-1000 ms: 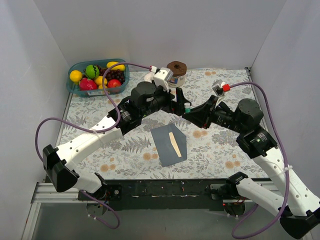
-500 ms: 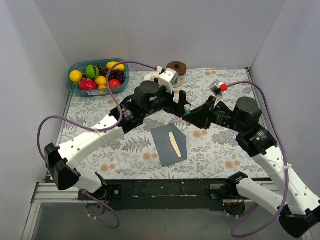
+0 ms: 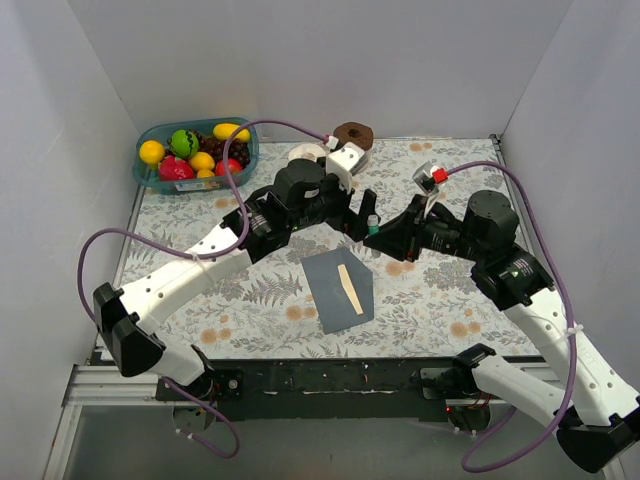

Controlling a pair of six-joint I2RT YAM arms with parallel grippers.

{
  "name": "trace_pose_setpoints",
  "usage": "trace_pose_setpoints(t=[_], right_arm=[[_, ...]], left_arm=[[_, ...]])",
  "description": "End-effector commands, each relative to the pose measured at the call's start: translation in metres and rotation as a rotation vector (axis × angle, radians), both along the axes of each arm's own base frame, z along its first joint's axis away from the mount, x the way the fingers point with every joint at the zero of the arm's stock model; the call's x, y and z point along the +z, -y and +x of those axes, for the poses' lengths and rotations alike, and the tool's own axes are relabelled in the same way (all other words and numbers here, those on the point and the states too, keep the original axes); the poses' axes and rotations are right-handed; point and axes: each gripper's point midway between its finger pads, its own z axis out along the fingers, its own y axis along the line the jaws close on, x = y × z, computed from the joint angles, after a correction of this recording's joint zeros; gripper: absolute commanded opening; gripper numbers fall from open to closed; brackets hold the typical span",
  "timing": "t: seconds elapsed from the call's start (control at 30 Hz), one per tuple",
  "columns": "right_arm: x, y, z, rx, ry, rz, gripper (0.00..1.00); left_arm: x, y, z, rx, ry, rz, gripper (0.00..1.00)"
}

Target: Place the letter into the envelope and seal it

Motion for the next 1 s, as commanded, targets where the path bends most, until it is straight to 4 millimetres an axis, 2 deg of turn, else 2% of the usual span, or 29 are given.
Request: trace_pose_setpoints(t=[0.0, 0.87, 0.97], right_arm=[[0.017, -0.008, 0.001, 0.045, 0.052, 0.020, 0.01], [0.005, -0.019, 0.001, 0.120, 0.014, 0.007, 0.01], [0.006, -0.018, 0.001, 0.117, 0.022, 0.007, 0.01]], left_arm=[[0.027, 0.032, -0.039, -0.197, 0.013, -0.065, 0.92], [0.013, 0.047, -0.045, -0.235, -0.001, 0.000, 0.91], [0.013, 0.043, -0.038, -0.191, 0.009, 0.006, 0.93]])
